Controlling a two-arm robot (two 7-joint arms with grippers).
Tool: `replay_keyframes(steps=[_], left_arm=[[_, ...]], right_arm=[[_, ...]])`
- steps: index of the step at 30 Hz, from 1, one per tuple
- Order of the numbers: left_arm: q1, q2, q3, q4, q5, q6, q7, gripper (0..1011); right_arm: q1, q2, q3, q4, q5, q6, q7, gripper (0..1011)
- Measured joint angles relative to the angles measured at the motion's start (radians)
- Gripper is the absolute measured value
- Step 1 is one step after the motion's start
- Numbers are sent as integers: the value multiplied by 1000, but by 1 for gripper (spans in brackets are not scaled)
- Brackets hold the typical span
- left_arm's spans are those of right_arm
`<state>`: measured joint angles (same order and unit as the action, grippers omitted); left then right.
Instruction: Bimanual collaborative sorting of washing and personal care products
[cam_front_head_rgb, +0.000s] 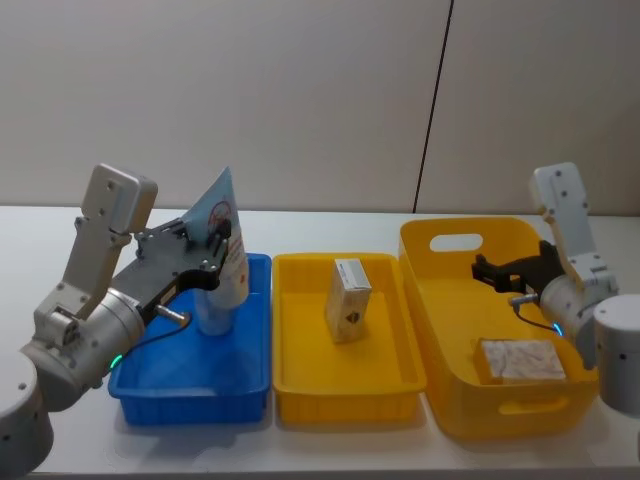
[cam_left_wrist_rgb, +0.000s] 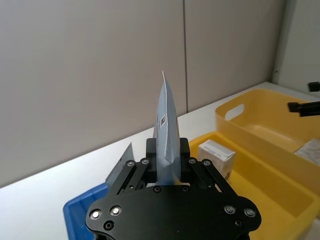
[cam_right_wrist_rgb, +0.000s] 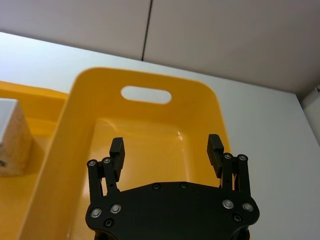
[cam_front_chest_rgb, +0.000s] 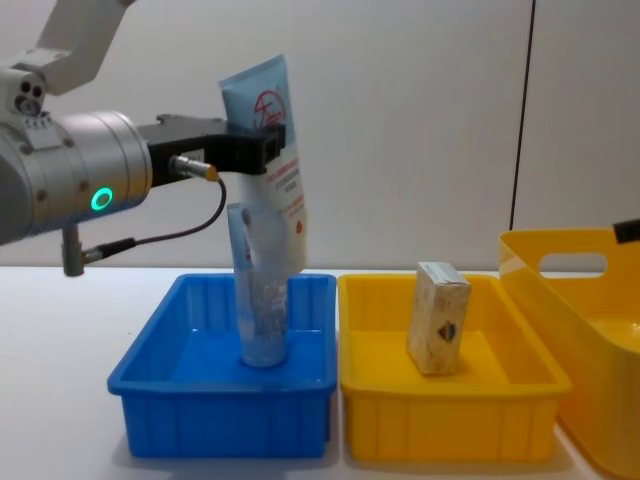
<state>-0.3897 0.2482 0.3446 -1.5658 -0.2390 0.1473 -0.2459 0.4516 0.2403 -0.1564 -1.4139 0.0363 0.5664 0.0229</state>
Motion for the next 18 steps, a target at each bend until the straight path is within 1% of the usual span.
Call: replay_keyframes(steps=[4,5,7,8,11,12,14,17,18], left_arm=[[-26,2,5,31,-17,-34,-50,223],[-40,2,9,46,-25,-48,-75,223],[-52,3,13,60,-32,-59,-94,223],[-66,4,18,75,-39,-70,-116,223],[-86,4,25,96,-48,-86,-147,223],[-100,5,30,110,-54,-97,-171,223],[-114,5,35,125,-59,-105,-192,223],[-157,2,55,166,-65,-125,-239,223],[-157,2,55,166,-65,-125,-239,223]], right_arm=[[13,6,-14,2,-2,-15,29,1004],[15,7,-18,2,-2,-17,35,1003],[21,12,-26,2,-2,-26,56,1003],[23,13,-29,1,-2,-28,63,1004],[32,21,-41,-5,-1,-39,93,1003],[35,25,-46,-8,-1,-45,108,1003],[40,29,-53,-12,0,-51,123,1003],[50,38,-68,-17,0,-65,157,1003],[53,40,-72,-18,0,-69,165,1003]])
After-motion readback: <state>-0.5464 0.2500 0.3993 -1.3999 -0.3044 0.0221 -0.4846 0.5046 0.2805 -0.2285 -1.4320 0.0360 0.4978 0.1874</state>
